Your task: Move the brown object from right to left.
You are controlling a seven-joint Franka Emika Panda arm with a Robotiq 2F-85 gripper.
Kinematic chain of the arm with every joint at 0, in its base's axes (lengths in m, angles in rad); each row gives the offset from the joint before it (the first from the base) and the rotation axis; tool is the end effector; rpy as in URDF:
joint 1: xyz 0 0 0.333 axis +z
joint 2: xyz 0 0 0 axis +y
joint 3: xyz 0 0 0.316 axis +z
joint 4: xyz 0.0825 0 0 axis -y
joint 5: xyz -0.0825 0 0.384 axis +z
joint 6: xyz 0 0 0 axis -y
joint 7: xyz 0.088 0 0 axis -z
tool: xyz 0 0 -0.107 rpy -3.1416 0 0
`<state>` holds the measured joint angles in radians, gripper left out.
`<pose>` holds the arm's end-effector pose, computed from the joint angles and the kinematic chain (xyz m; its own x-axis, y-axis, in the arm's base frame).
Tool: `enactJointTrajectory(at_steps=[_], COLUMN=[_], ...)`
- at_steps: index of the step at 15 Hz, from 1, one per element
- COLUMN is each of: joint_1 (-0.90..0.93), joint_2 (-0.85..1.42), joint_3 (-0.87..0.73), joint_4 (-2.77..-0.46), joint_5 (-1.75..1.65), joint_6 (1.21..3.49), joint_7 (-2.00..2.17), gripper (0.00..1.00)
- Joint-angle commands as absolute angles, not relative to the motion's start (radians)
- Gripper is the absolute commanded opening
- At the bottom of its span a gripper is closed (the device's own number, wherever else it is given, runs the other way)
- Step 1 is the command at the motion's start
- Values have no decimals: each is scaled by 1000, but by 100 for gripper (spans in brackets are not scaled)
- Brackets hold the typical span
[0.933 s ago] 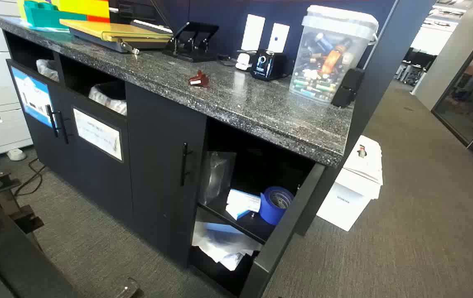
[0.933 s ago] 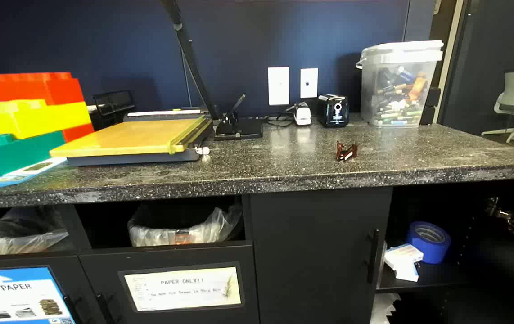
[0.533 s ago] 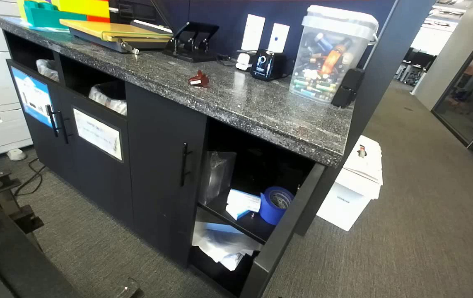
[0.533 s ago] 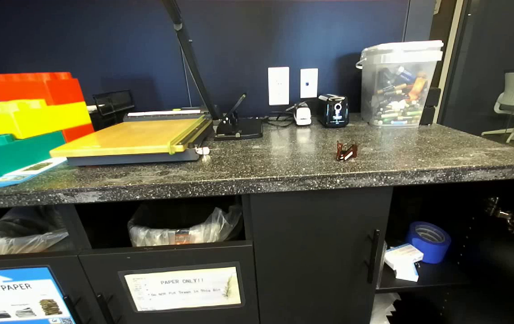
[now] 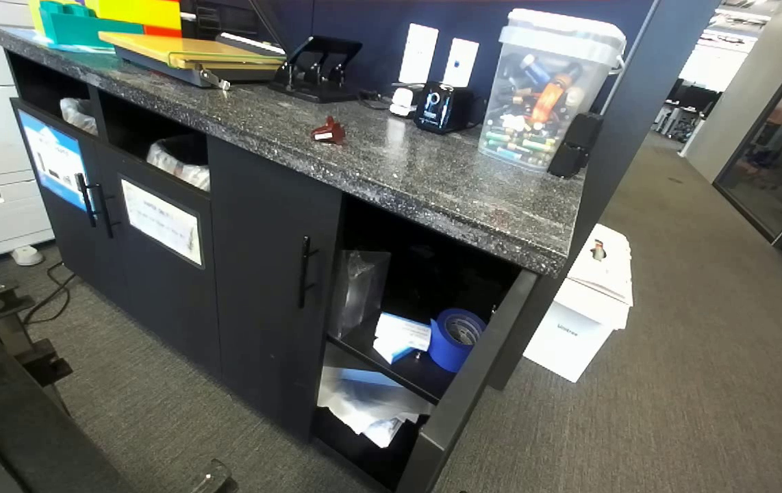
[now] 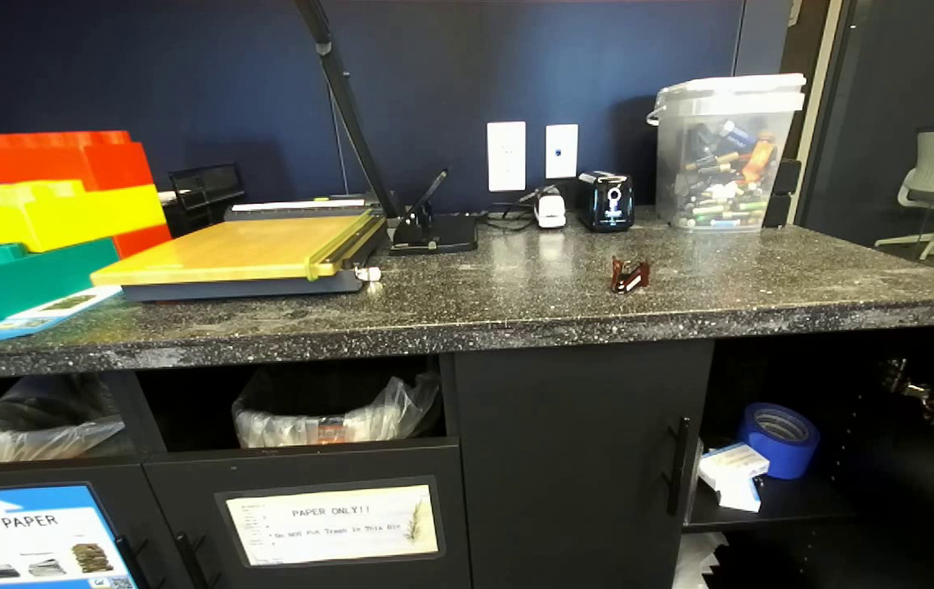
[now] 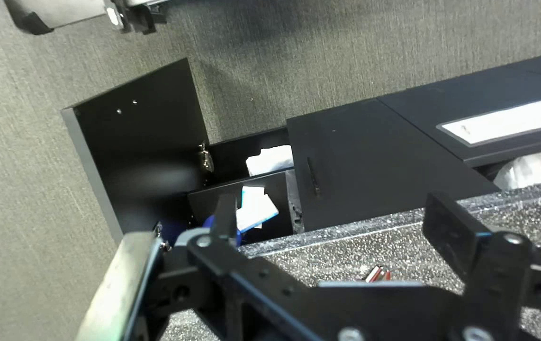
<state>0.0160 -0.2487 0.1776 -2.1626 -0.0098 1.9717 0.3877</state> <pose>0.4764 0.0977 0.5044 0.9789 -0.1920 0.0697 -0.1944 -0.9805 0.0285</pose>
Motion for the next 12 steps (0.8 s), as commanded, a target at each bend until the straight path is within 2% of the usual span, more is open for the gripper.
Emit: enactJointTrajectory(at_steps=[1,12], joint_1=[27,190], joint_2=[8,672], joint_3=[188,30], joint_4=[-1972,-1403], joint_5=[-41,-75], joint_6=[2043,2241], joint_7=[531,777], gripper=[100,100])
